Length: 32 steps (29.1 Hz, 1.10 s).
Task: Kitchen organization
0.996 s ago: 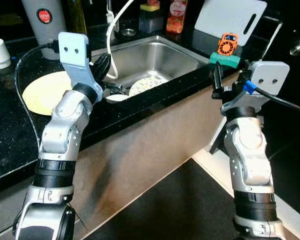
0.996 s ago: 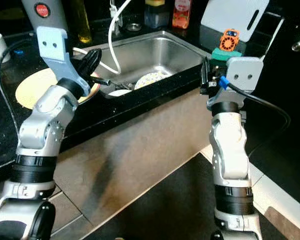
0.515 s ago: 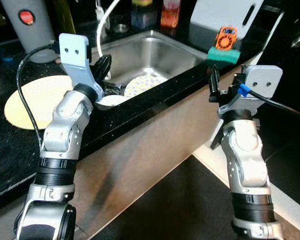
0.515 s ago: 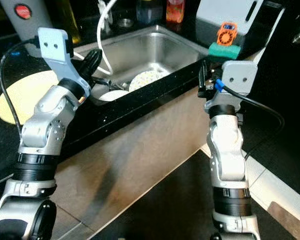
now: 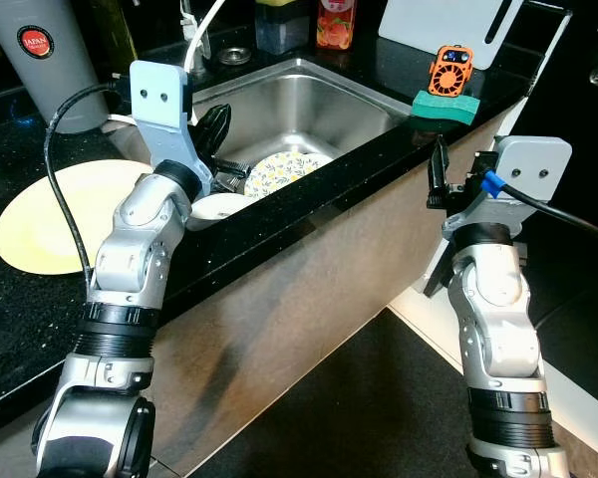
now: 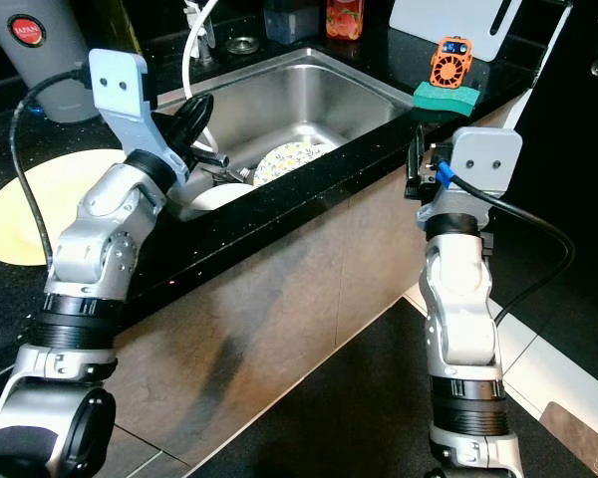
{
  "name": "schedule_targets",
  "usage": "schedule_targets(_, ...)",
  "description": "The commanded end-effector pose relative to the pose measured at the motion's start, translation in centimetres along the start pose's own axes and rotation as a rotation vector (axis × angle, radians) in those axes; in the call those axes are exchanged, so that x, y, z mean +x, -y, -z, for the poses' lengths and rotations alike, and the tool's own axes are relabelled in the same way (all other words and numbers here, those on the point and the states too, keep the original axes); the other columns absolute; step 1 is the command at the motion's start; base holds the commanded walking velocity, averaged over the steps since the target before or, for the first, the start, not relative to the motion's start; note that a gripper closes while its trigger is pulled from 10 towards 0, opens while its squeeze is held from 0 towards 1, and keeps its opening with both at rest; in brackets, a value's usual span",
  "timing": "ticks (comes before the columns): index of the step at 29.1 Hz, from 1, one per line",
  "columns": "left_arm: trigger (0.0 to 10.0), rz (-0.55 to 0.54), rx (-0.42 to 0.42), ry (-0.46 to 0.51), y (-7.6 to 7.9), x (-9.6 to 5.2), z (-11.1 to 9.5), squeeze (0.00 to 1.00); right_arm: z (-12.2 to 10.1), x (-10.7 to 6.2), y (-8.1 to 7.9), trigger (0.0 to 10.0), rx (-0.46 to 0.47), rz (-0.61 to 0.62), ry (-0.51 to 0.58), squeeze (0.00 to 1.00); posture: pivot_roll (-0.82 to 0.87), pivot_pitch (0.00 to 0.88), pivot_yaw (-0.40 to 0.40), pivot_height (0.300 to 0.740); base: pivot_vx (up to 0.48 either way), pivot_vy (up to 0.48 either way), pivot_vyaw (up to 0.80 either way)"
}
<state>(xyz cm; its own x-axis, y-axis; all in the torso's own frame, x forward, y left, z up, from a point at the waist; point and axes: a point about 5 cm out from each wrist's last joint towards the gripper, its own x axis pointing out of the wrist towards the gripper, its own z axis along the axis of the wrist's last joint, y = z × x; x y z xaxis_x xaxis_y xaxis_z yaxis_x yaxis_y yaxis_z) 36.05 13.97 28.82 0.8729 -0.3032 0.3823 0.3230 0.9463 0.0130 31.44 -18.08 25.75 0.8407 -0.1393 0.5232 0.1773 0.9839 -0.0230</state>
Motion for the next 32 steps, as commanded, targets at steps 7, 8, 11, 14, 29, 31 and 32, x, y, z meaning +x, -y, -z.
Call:
schedule_targets(7,10.0,-0.029,0.017,0.000,-0.5,-0.4,0.1,0.00,-0.1,0.0,-0.7,10.0,0.015,-0.011,0.001,0.00,0.03,0.016,0.039,0.740,0.000,0.000,0.00)
schedule_targets(8,10.0,-0.033,0.018,0.001,-0.6,-0.4,0.2,0.00,-0.1,0.0,-0.7,10.0,0.012,-0.012,0.003,0.00,0.03,0.016,0.039,0.740,0.000,0.000,0.00)
schedule_targets(11,10.0,-0.034,0.046,0.005,-0.2,-0.5,0.3,0.00,0.2,-0.1,-0.1,10.0,-0.007,-0.010,-0.010,0.00,0.03,0.016,0.011,0.740,0.000,0.000,0.00)
schedule_targets(14,10.0,-0.026,0.054,0.005,0.2,-0.6,0.6,0.00,0.4,-0.2,0.1,10.0,-0.016,-0.013,-0.022,0.00,0.03,0.016,0.000,0.740,0.000,0.000,0.00)
schedule_targets(29,10.0,-0.018,0.054,0.008,1.3,-1.0,1.3,0.00,0.4,-0.4,0.8,10.0,-0.060,0.000,-0.016,0.00,0.02,0.000,-0.023,0.740,0.000,0.000,0.00)
schedule_targets(31,10.0,0.026,0.049,0.020,2.3,-1.2,1.3,0.00,0.5,-0.8,1.4,10.0,-0.087,0.015,-0.020,0.00,0.02,0.000,-0.027,0.740,0.000,0.000,0.00)
schedule_targets(32,10.0,0.041,0.053,0.022,2.5,-1.3,1.4,0.00,0.5,-0.9,1.6,10.0,-0.093,0.018,-0.021,0.00,0.02,0.000,-0.027,0.740,0.000,0.000,0.00)
